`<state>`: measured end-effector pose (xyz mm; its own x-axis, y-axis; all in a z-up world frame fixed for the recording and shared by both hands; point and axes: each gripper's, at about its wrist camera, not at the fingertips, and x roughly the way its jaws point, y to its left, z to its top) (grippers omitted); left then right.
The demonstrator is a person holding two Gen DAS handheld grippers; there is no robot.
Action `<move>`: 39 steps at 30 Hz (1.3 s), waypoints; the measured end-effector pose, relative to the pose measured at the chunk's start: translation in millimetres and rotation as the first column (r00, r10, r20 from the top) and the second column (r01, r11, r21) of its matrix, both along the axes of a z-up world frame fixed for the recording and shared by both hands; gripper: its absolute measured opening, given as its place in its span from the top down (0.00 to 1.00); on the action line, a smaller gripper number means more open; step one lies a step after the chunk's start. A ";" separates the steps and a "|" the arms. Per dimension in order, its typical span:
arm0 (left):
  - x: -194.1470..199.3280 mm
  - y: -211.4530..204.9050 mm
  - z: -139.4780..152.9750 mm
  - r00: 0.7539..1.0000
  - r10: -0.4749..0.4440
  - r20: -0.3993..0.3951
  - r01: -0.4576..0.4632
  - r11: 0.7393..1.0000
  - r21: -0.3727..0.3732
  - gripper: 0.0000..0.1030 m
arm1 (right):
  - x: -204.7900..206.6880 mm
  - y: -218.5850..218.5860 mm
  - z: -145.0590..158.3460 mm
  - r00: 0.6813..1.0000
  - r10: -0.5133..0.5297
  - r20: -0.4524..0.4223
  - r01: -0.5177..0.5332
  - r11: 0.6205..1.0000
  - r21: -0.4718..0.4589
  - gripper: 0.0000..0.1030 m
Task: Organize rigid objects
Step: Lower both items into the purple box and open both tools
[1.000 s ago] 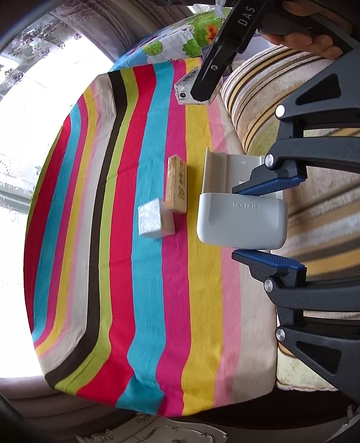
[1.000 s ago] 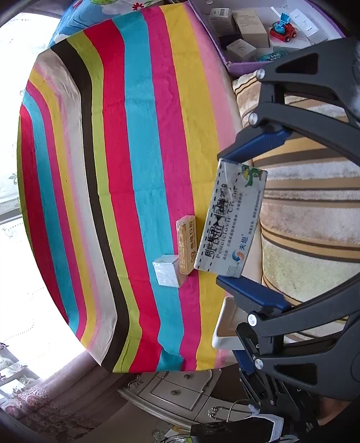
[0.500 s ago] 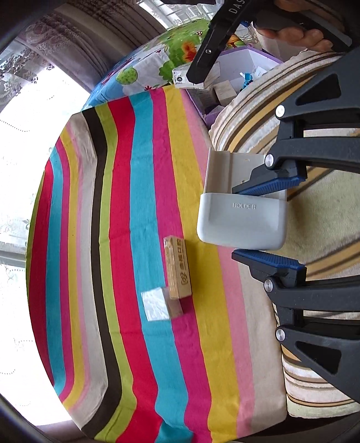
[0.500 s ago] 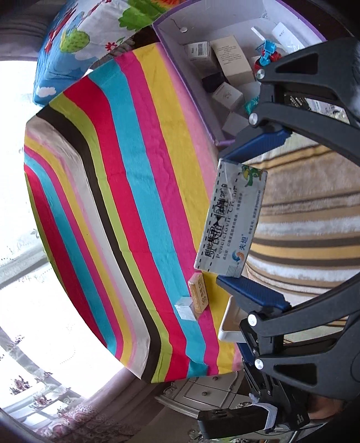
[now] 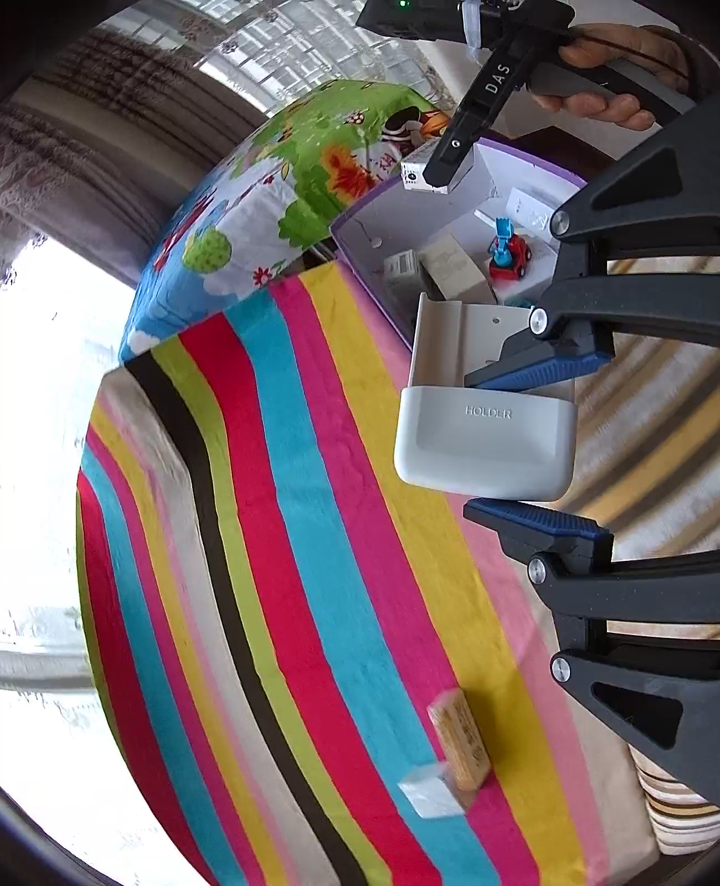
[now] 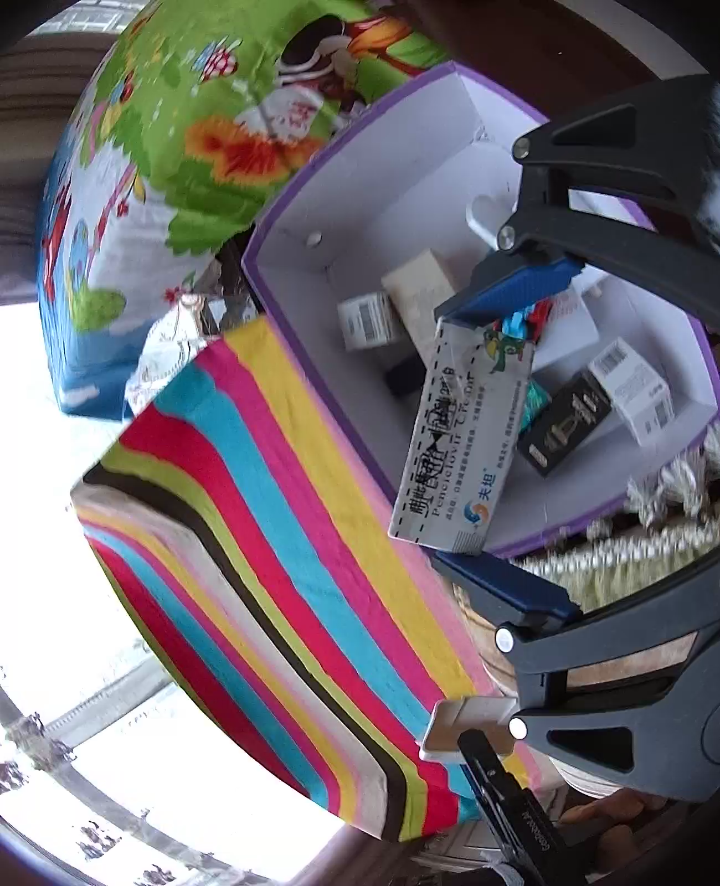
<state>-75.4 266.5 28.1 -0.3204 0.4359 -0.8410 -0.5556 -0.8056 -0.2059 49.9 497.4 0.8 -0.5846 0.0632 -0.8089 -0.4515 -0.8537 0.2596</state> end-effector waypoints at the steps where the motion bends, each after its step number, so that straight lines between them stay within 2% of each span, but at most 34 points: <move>1: 2.0 14.9 2.2 1.000 -0.026 -0.010 0.026 1.000 -0.002 0.61 | 5.4 12.0 -1.8 1.000 -0.028 0.004 0.028 1.000 0.001 0.20; 6: 12.8 83.6 8.4 0.987 -0.154 -0.051 0.154 0.988 -0.006 0.61 | 33.7 66.8 -10.3 0.986 -0.165 0.014 0.165 0.986 -0.010 0.20; 11: 18.9 142.1 7.4 0.969 -0.238 -0.064 0.238 0.971 -0.022 0.61 | 49.3 97.2 -20.7 0.972 -0.232 0.029 0.232 0.973 -0.013 0.20; 24: 37.1 253.3 -7.8 0.921 -0.379 -0.087 0.369 0.923 -0.111 0.61 | 60.9 125.6 -46.9 0.961 -0.269 0.055 0.271 0.962 -0.030 0.20; 27: 40.7 271.5 -14.7 0.914 -0.400 -0.068 0.390 0.912 -0.125 0.60 | 61.2 128.9 -49.4 0.960 -0.275 0.055 0.277 0.960 -0.033 0.19; 32: 43.0 284.1 -15.0 0.912 -0.402 -0.075 0.393 0.913 -0.112 0.31 | 60.0 129.7 -54.8 0.959 -0.273 0.071 0.277 0.960 -0.048 0.17; 36: 43.6 276.6 -7.3 0.909 -0.404 -0.100 0.397 0.914 -0.084 0.29 | 59.5 129.2 -54.7 0.959 -0.272 0.074 0.276 0.960 -0.046 0.14; 39: 38.1 262.0 -1.8 0.919 -0.378 -0.114 0.376 0.926 -0.040 0.29 | 59.4 128.8 -50.2 0.960 -0.274 0.064 0.276 0.960 -0.038 0.14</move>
